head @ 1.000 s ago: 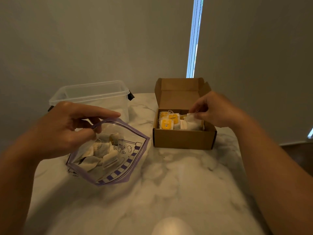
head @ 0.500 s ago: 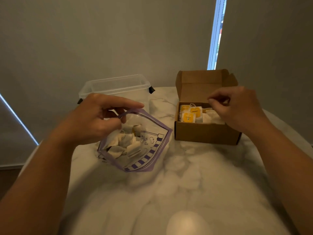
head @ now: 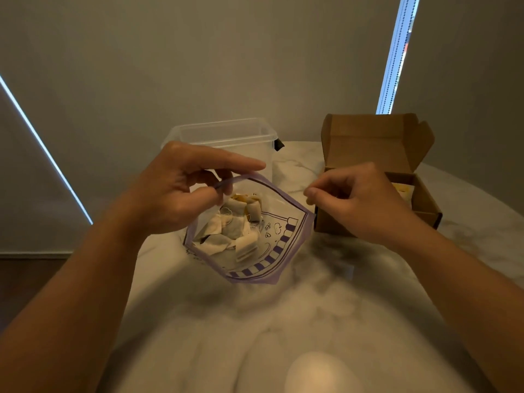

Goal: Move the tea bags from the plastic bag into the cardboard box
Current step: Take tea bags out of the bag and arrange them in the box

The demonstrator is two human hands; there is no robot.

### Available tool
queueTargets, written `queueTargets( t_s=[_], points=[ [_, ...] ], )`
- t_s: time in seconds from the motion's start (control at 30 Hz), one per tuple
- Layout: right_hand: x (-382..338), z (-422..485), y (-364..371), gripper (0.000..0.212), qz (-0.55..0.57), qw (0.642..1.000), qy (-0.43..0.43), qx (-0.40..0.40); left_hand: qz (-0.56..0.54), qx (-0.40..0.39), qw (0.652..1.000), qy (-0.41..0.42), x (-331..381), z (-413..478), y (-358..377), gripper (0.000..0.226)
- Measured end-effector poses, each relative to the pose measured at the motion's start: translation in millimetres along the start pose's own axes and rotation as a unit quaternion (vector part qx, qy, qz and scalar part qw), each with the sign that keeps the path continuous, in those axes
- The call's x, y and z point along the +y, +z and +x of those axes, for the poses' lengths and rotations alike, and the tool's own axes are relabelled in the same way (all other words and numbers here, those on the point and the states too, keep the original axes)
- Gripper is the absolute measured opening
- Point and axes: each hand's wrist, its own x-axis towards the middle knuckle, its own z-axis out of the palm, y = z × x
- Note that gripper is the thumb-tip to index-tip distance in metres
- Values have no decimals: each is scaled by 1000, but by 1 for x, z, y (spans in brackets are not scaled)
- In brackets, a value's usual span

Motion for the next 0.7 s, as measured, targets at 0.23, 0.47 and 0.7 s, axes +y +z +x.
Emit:
queueTargets(
  t_s=[0.23, 0.47, 0.7],
  points=[
    [-11, 48, 30, 11, 23, 995, 58, -79, -27, 21, 999, 34, -6, -17, -7, 49],
    [-13, 90, 65, 17, 21, 992, 91, -88, -26, 47, 998, 36, -7, -22, -9, 31],
    [4, 108, 89, 20, -133, 972, 116, -155, -2, 52, 998, 35, -4, -22, -8, 30]
  ],
)
